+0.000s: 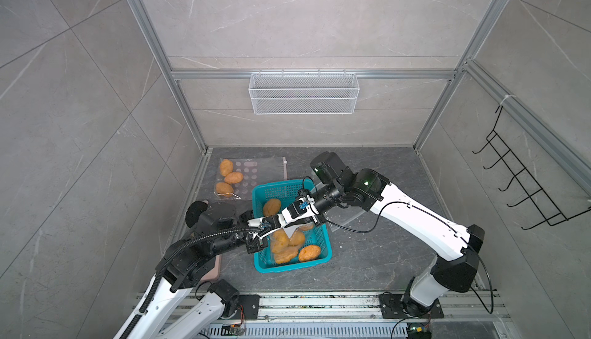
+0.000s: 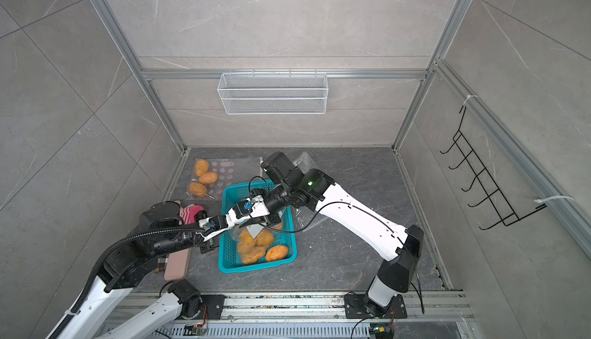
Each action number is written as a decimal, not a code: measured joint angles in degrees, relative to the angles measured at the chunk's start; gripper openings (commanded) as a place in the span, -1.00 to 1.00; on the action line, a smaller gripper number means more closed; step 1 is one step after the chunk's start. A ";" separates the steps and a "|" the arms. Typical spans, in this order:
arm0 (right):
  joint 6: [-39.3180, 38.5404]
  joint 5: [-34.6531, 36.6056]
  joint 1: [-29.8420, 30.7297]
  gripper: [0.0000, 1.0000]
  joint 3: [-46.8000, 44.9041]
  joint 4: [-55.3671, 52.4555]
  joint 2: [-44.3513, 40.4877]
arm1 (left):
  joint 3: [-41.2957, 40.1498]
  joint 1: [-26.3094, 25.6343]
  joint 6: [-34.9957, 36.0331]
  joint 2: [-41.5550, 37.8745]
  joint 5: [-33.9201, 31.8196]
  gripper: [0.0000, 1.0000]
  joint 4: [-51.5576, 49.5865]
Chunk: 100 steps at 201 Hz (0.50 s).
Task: Put the potatoes into a zipper bag and zip it
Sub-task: Zip the zipper on the zipper food storage bag.
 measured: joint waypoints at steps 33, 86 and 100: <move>0.00 0.50 0.00 -0.62 0.00 0.00 0.28 | 0.00 0.00 -0.02 0.00 0.00 -1.00 0.00; -0.02 0.90 0.00 -0.73 0.02 0.04 0.33 | 0.00 0.00 -0.07 0.00 -0.04 -1.00 0.02; 0.00 0.92 0.00 -0.74 0.02 0.07 0.33 | 0.00 0.00 -0.09 0.00 -0.15 -1.00 0.02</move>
